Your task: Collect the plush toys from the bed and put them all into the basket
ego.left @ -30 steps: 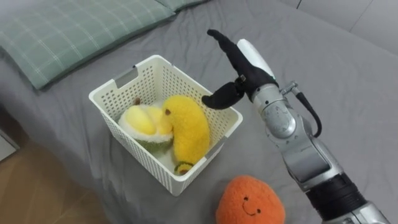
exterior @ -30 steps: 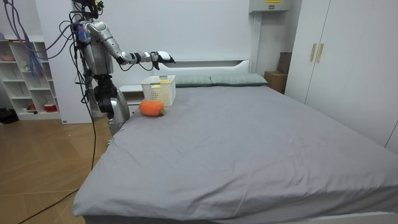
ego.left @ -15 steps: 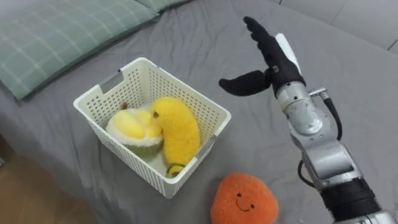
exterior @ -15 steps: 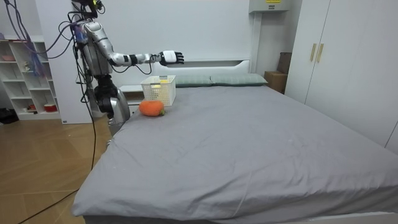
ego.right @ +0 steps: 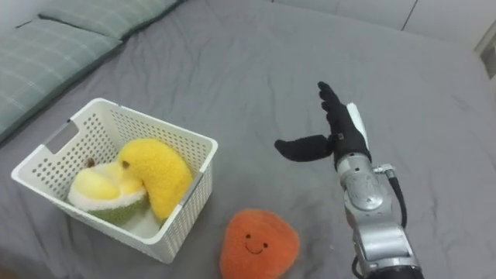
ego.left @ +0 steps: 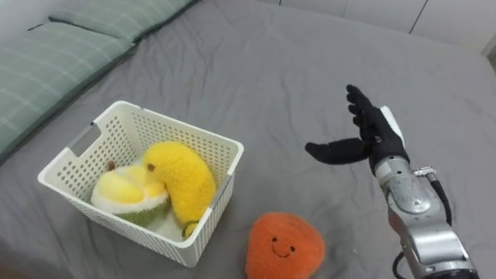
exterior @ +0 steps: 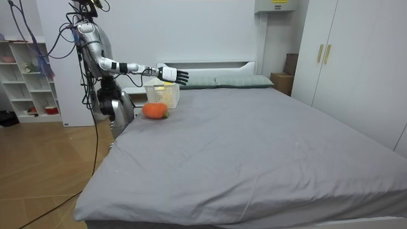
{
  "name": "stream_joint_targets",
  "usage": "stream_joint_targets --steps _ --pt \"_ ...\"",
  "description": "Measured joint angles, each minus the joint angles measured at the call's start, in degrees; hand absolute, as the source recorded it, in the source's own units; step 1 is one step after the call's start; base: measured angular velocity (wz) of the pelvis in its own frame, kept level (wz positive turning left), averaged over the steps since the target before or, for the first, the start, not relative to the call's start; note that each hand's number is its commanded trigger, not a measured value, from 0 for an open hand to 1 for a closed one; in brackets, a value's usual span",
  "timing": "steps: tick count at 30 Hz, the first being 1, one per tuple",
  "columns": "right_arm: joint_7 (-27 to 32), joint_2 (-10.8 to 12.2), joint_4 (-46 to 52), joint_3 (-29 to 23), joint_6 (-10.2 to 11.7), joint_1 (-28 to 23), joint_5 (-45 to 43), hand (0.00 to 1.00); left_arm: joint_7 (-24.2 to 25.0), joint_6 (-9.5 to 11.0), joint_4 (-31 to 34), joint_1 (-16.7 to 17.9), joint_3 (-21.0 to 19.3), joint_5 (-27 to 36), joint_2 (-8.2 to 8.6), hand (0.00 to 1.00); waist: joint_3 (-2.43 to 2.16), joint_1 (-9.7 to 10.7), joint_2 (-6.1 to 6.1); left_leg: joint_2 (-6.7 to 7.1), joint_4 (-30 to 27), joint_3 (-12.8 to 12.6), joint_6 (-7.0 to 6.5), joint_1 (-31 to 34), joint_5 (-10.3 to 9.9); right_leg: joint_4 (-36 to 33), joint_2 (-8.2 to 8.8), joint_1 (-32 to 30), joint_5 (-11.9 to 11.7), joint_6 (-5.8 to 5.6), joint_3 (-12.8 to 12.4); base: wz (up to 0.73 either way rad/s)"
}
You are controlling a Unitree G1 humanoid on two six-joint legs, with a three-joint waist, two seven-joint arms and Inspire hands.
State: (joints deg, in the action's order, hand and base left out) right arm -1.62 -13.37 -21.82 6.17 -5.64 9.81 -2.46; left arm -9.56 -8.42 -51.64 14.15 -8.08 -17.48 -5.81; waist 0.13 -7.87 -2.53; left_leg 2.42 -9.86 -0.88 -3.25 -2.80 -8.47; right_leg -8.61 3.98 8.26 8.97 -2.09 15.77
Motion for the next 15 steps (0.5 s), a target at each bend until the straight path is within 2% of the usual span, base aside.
stream_joint_targets --steps 4,7,11,12,15 --pt "-5.41 0.03 -7.01 5.46 -1.89 -0.39 -3.18 0.00 0.00 0.01 -1.22 -2.08 0.17 0.19 -0.30 0.00 0.07 -0.43 -1.11 0.01 0.00 -0.16 0.00 0.71 -0.01 -0.07 0.07 -0.80 0.00 0.00 0.11 -0.01" --pt "-8.41 0.03 -8.84 8.47 -2.01 -0.49 -6.18 0.00 0.05 0.03 -1.38 -3.25 0.90 1.82 -0.64 0.00 0.11 -0.58 -1.85 0.10 -0.42 0.07 -0.10 1.57 -0.07 -0.10 0.09 -1.39 -0.01 0.00 0.26 0.03" --pt "-11.12 0.04 -11.37 8.76 -2.03 -0.14 -9.65 0.00 0.19 0.32 -1.34 -4.80 1.66 2.26 -0.59 0.00 0.25 -2.14 -2.05 0.20 -0.51 0.12 -0.26 1.67 -0.25 -0.09 0.18 -1.43 0.00 0.00 0.27 0.01" --pt "-12.25 0.05 -11.65 8.78 -2.22 -0.13 -10.95 0.00 0.19 0.87 -1.32 -4.85 1.58 2.26 -0.68 0.00 0.44 -2.71 -2.29 0.27 -0.49 0.43 -0.26 1.81 -0.25 -0.05 0.20 -1.44 0.00 0.00 0.58 0.07" --pt "-14.80 0.02 -11.58 8.75 -3.24 -0.11 -11.83 0.00 0.18 1.29 -1.34 -4.57 1.62 2.24 -0.95 0.00 0.28 -3.20 -2.89 0.36 -0.58 1.13 -0.26 2.22 -0.24 0.00 0.23 -1.56 0.00 0.00 1.51 0.11"
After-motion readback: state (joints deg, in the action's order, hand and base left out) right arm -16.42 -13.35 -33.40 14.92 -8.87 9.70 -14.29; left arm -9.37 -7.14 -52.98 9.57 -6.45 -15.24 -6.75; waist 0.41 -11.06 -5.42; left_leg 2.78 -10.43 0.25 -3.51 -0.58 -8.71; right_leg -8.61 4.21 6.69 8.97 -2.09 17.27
